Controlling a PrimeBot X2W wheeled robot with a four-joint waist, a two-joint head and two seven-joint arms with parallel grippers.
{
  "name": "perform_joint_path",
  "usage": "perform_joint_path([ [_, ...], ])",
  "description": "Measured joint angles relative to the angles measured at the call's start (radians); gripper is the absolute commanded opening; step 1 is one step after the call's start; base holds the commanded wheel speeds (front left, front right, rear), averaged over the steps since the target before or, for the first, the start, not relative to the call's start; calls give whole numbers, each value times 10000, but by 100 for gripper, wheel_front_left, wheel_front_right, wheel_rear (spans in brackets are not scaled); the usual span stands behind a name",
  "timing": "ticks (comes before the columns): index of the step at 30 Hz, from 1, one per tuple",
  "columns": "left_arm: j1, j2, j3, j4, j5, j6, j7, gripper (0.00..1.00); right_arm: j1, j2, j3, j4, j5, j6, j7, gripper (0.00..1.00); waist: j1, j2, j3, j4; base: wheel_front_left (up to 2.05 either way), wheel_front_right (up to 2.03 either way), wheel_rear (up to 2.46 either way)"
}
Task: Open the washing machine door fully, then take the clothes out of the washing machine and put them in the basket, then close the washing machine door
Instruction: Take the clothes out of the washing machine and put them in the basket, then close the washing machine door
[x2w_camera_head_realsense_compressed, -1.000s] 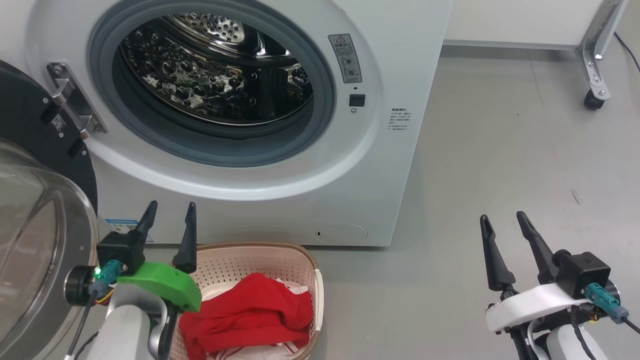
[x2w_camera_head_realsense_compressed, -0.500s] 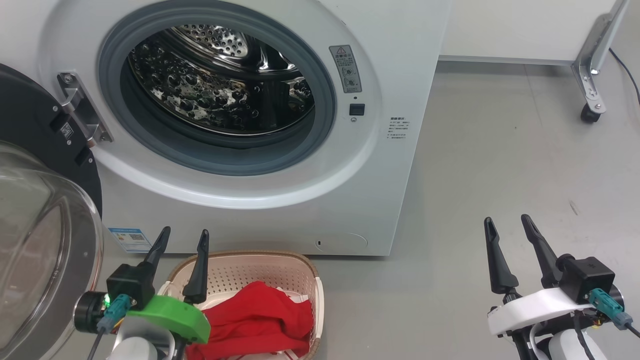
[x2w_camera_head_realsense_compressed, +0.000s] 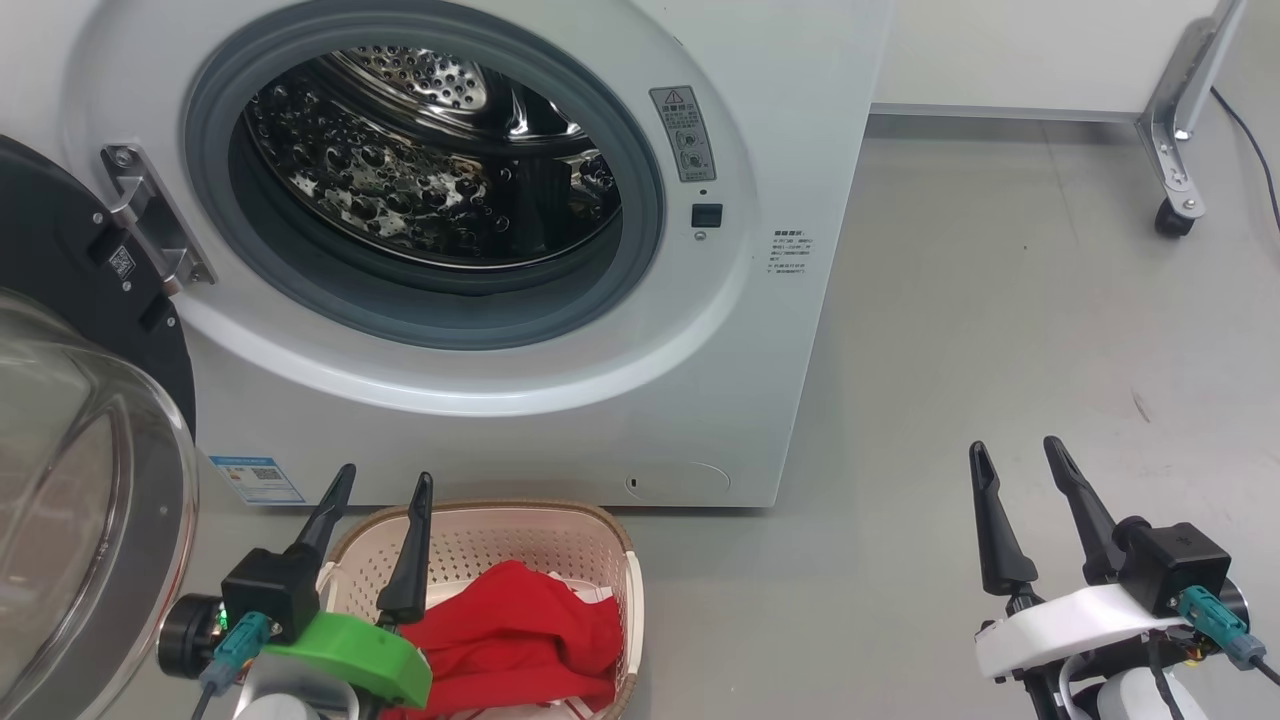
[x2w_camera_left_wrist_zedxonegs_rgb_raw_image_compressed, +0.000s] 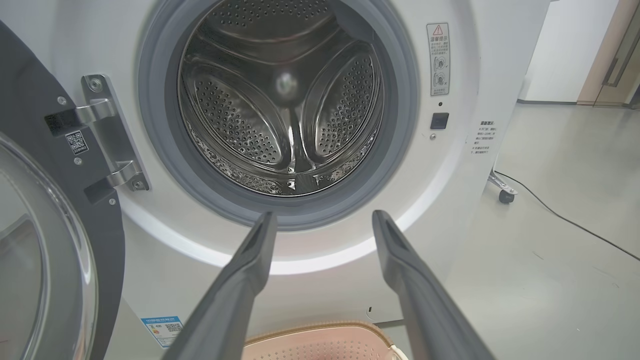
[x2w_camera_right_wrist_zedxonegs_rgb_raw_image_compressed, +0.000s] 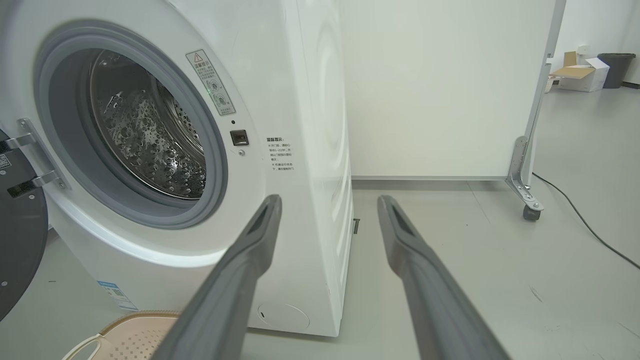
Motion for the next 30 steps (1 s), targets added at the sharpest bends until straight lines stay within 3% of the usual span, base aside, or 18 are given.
perform_joint_path([
  [13, 211, 2, -102, -435, -4, 19, 0, 100, 18, 0, 54, -13, 0, 2, 0, 100, 0, 0, -45, -67, 0, 0, 0],
  [30, 454, 4, -173, -878, -182, 357, 0, 100, 164, -25, 77, -33, 0, 2, 2, 100, 0, 0, -144, -28, 0, 0, 0],
])
